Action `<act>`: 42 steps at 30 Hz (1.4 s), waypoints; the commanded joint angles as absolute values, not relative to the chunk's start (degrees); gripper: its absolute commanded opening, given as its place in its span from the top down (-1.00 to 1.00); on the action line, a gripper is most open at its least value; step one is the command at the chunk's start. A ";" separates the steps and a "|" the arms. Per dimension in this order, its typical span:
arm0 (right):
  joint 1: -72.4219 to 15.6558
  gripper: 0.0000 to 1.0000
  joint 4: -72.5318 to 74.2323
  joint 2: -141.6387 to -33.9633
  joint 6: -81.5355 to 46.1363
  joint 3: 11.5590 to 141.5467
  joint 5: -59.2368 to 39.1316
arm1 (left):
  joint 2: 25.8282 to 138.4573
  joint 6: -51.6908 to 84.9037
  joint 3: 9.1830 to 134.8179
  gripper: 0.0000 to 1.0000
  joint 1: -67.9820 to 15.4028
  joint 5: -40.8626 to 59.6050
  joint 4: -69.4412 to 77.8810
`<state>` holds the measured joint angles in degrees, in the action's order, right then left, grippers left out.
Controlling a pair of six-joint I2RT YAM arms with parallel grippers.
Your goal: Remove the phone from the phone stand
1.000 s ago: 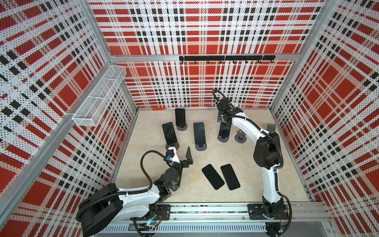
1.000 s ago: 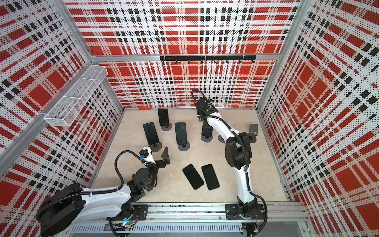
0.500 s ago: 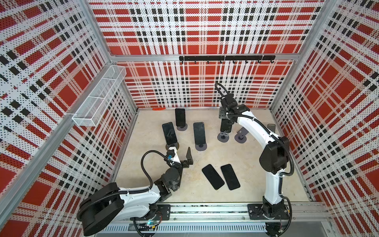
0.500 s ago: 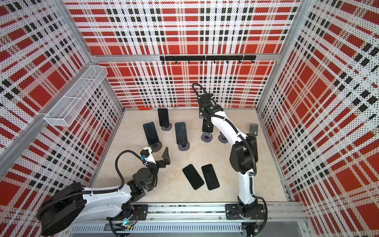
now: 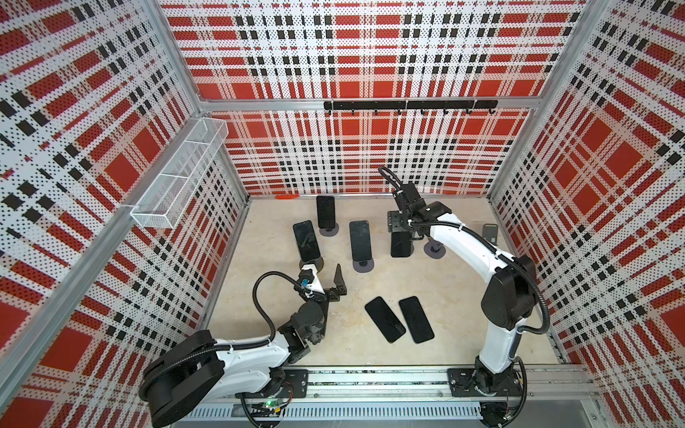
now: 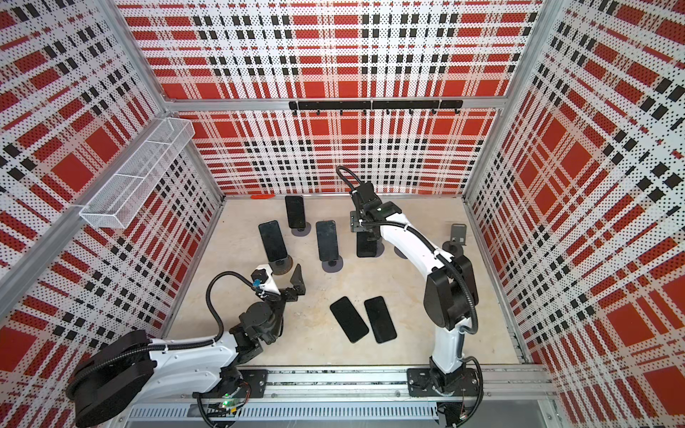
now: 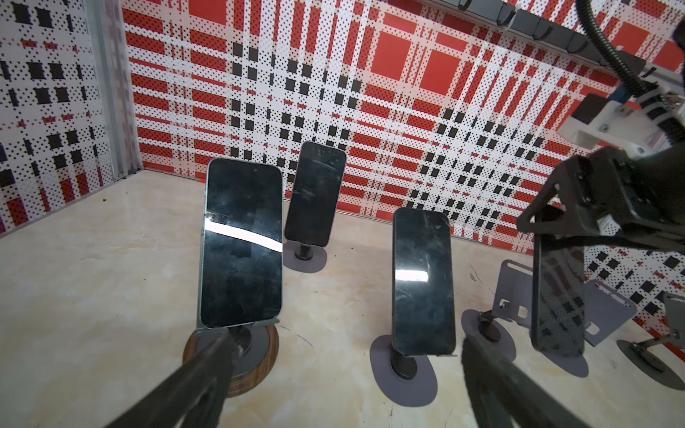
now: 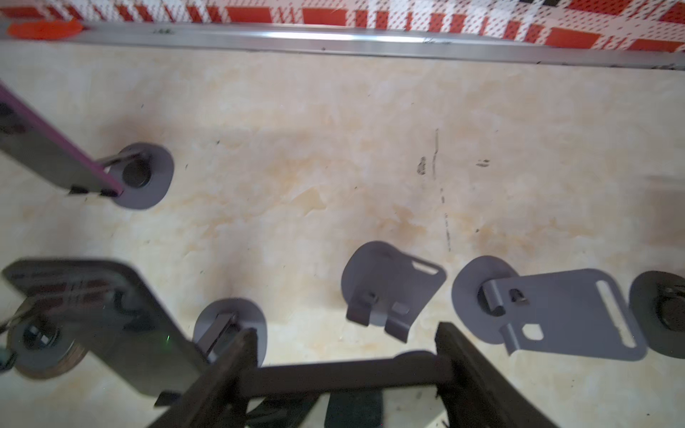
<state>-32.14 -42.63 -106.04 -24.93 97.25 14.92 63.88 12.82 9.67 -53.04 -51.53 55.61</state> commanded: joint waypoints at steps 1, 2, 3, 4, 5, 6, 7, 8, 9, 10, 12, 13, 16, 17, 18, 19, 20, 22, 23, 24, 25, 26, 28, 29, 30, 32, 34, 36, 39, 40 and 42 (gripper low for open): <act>-34.54 -0.16 -39.08 -101.18 -24.89 93.20 9.50 | 62.43 13.51 9.35 -0.96 -51.83 -54.11 55.41; -34.94 -0.16 -38.33 -100.42 -25.32 91.44 7.30 | 62.25 13.74 9.07 -0.96 -51.33 -55.02 55.28; -35.36 -0.16 -37.56 -99.68 -25.57 89.62 5.28 | 62.07 14.20 8.65 -0.96 -50.72 -55.80 55.28; -35.76 -0.15 -36.79 -99.06 -25.64 88.27 3.96 | 61.82 14.72 8.38 -0.96 -50.19 -56.07 55.22; -36.50 -0.15 -36.22 -98.44 -25.40 87.01 3.06 | 61.43 15.06 8.13 -0.96 -49.64 -55.80 55.13; -37.47 -0.15 -35.91 -97.84 -25.12 85.98 3.02 | 60.99 15.29 8.00 -0.96 -49.25 -55.28 55.00; -38.17 -0.15 -36.11 -97.39 -25.13 85.45 3.62 | 60.75 15.27 7.91 -0.96 -48.98 -55.07 54.85; -38.85 -0.15 -36.67 -96.85 -25.14 85.01 4.24 | 60.52 15.25 7.76 -0.96 -48.79 -55.01 54.76; -39.26 -0.15 -37.11 -96.16 -25.42 84.51 4.48 | 60.49 15.29 7.65 -0.96 -48.54 -55.10 54.73; -39.42 -0.15 -37.36 -95.59 -25.55 84.01 4.44 | 60.56 15.29 7.65 -0.96 -48.23 -55.27 54.76; -39.82 -0.15 -37.25 -93.73 -25.84 82.11 3.52 | 60.98 15.28 7.72 -0.96 -47.52 -55.36 54.53; -40.03 -0.15 -37.09 -93.00 -25.74 81.18 3.05 | 61.07 15.27 7.81 -0.96 -47.31 -55.29 54.58; -41.56 -0.15 -38.11 -91.84 -25.37 79.82 3.33 | 60.78 14.60 8.13 -0.96 -47.12 -56.43 54.41; -42.14 -0.15 -38.74 -91.69 -25.54 79.87 3.42 | 60.70 14.55 8.05 -0.96 -46.90 -56.77 54.36; -43.07 -0.15 -39.02 -91.74 -26.07 79.81 3.36 | 60.56 14.62 7.94 -0.96 -46.43 -56.67 54.31; -43.95 -0.15 -39.05 -91.84 -26.39 79.80 3.05 | 60.50 15.16 7.74 -0.96 -45.97 -56.25 54.36; -45.33 -0.15 -39.03 -92.26 -26.65 79.87 2.90 | 60.47 16.20 7.42 -0.96 -45.27 -55.38 54.32; -47.88 -0.15 -38.85 -93.40 -27.47 80.40 3.16 | 60.80 17.37 7.25 -0.96 -43.73 -53.62 54.35; -49.30 -0.15 -38.82 -94.26 -27.90 80.92 3.08 | 60.99 17.49 7.34 -0.96 -43.06 -53.52 54.25; -50.78 -0.15 -38.93 -95.19 -28.20 81.54 3.08 | 61.13 17.58 7.35 -0.96 -42.51 -53.77 54.27; -51.90 -0.15 -39.13 -95.97 -28.45 82.08 3.17 | 61.17 17.66 7.30 -0.96 -42.09 -53.74 54.19; -53.32 -0.15 -39.12 -96.96 -28.55 82.58 3.29 | 61.10 17.83 7.34 -0.96 -41.77 -53.54 53.99; -55.39 -0.15 -39.16 -98.39 -28.77 83.29 4.07 | 60.92 19.01 7.21 -0.96 -41.49 -53.64 53.70; -56.43 -0.15 -38.96 -99.05 -28.96 83.40 4.21 | 60.65 19.88 7.01 -0.96 -41.32 -53.86 53.70; -57.12 -0.15 -38.86 -99.59 -29.40 83.49 4.26 | 60.26 20.64 6.72 -0.96 -41.07 -54.07 53.70; -58.48 -0.15 -38.51 -100.85 -30.27 83.50 3.89 | 58.98 22.58 5.69 -0.96 -40.12 -54.57 53.70; -59.98 -0.15 -38.27 -102.05 -30.76 83.24 3.62 | 57.37 23.73 4.69 -0.96 -38.98 -53.97 53.62; -61.33 -0.15 -38.79 -103.30 -31.28 83.22 4.36 | 55.58 23.83 4.09 -0.96 -38.59 -52.97 53.01; -62.97 -0.15 -40.35 -104.96 -34.76 83.19 3.74 | 53.59 23.29 4.02 -0.96 -38.63 -52.36 51.39; -63.80 -0.15 -40.87 -105.42 -34.98 83.28 3.45 | 53.31 23.66 3.87 -0.96 -38.59 -52.75 51.33; -65.35 -0.15 -42.33 -106.52 -34.74 83.81 3.92 | 53.02 24.55 3.61 -0.96 -38.58 -53.15 51.33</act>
